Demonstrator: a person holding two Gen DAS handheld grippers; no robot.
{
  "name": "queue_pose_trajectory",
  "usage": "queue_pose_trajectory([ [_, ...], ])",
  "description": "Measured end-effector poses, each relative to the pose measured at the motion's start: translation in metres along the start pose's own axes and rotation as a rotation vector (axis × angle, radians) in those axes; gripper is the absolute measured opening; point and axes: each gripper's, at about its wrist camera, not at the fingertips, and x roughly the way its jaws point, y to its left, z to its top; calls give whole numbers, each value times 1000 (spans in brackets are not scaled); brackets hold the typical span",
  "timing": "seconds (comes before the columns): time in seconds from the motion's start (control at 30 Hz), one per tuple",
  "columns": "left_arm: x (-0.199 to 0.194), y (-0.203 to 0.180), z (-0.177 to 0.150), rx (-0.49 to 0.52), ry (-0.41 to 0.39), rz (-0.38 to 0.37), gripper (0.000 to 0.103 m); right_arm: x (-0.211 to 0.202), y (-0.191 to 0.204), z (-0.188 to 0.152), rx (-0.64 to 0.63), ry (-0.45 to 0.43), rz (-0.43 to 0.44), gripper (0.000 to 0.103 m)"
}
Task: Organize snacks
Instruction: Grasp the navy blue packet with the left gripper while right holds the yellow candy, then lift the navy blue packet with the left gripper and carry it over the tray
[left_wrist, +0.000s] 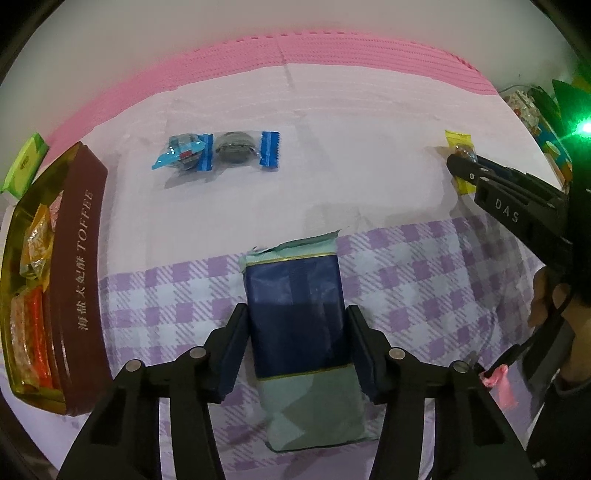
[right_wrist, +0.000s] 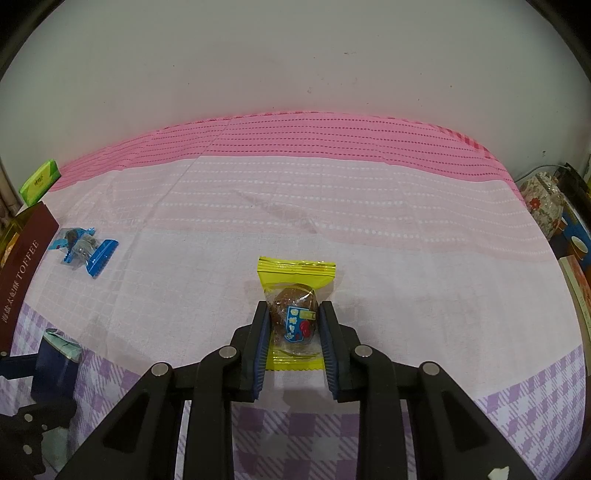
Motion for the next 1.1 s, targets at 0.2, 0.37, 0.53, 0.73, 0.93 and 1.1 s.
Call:
queue_pose_trajectory([
  [0.2,-7,3,-6,18,-2,7,51,0,0,0,1,0,1,24],
  [0.37,-19,0,-7,44,-27,6,51,0,0,0,2,0,1,24],
  [0.53,-33,1,-4,48,-46,-4,51,0,0,0,1,0,1,25],
  [0.73,-54,21,7,11,-86,2,50,0,1,0,2,-1,1,25],
  [0.93,-79,64,17,-51,-141,45,49,0,1,0,2,0,0,25],
  [1.1,-99,110,23,-112,-187,99,49,0,1,0,3,0,0,25],
])
